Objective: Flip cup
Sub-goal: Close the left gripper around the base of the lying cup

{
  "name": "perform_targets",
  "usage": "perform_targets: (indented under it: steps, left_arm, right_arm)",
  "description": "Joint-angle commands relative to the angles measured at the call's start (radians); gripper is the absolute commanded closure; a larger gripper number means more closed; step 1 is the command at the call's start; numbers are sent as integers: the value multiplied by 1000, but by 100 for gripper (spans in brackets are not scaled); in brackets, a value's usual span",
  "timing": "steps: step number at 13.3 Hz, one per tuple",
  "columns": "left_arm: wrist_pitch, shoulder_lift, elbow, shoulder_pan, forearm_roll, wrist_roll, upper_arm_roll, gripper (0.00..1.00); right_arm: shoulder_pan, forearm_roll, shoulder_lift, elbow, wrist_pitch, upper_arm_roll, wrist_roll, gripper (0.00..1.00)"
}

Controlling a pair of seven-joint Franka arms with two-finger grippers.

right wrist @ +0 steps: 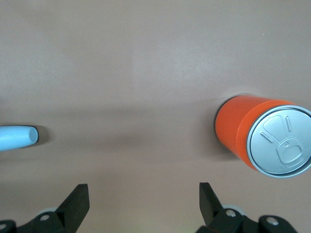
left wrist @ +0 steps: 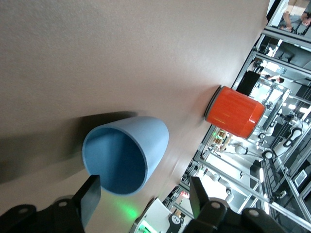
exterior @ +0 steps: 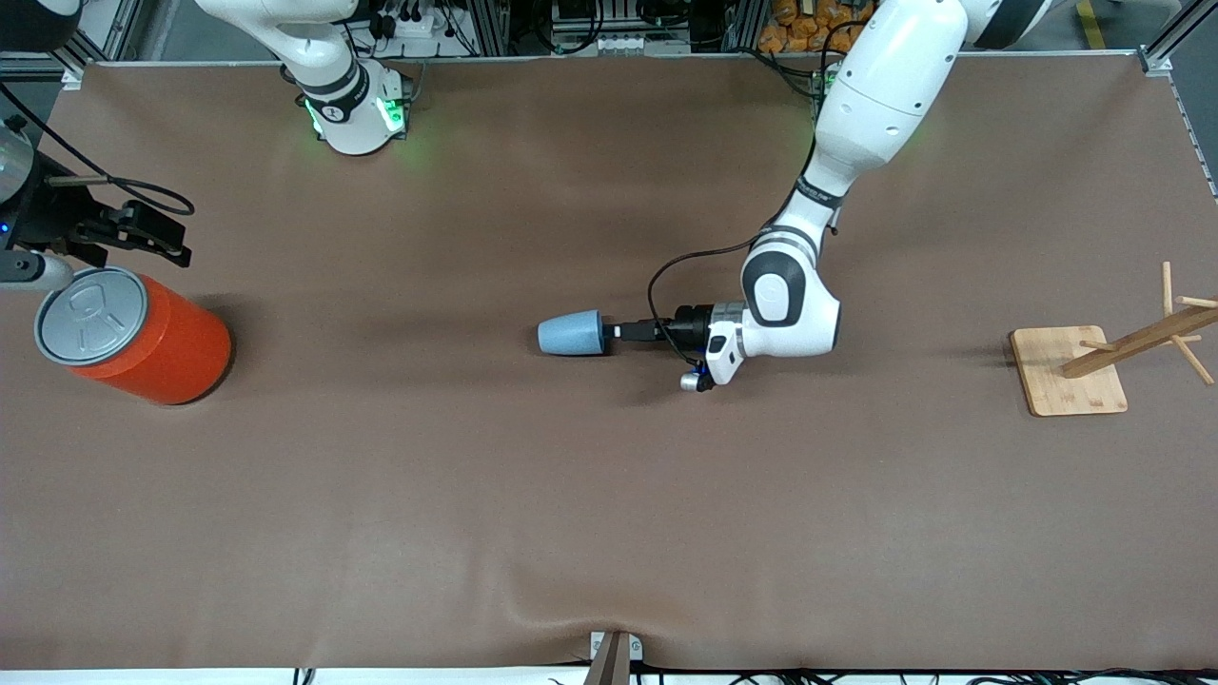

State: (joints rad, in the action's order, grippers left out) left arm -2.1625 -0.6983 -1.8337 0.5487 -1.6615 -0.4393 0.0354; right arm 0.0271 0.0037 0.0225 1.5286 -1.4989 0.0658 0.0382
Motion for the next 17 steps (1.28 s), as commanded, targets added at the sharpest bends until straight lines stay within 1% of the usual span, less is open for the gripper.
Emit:
perform_targets:
  steps: [1, 3, 6, 7, 8, 10, 12, 13, 14, 15, 16, 17]
  left_arm:
    - [-26, -12, 2, 30, -55, -41, -3, 19]
    - [-28, -29, 13, 33, -60, -41, -2, 19]
    - [-34, -36, 20, 45, -96, -47, -3, 21]
    - [-34, -47, 37, 45, -100, -47, -3, 26]
    - [-36, -59, 50, 46, -104, -47, -3, 28]
    - [-54, -73, 60, 74, -139, -47, -3, 29]
    - [-60, -75, 70, 79, -164, -47, -3, 37]
    - [-60, -76, 70, 80, -190, -47, -3, 46]
    - [-60, -78, 70, 86, -211, -48, -3, 58]
    - [-60, -82, 71, 88, -222, -48, -3, 76]
    - [-68, -84, 73, 88, -228, -47, -3, 100]
    - [-77, -83, 76, 86, -241, -45, -3, 100]
  right_arm:
    - [8, 10, -18, -19, 48, -14, -40, 0]
    - [24, 15, -13, -34, 62, -11, -26, 0]
    - [25, 25, -4, -34, 40, -11, -5, 0]
    - [28, 39, -4, -36, 45, -12, -3, 0]
    - [34, 54, -3, -38, 49, -14, -4, 0]
    - [42, 65, 4, -45, 46, -11, -3, 0]
    - [40, 67, 13, -45, 39, -11, -4, 0]
    - [37, 62, 28, -47, 40, -11, -6, 0]
    - [37, 58, 28, -51, 39, -11, -11, 0]
    - [33, 49, 27, -53, 34, -9, -11, 0]
    - [31, 44, 27, -53, 29, -9, -14, 0]
    - [30, 24, 27, -50, 10, -8, -12, 0]
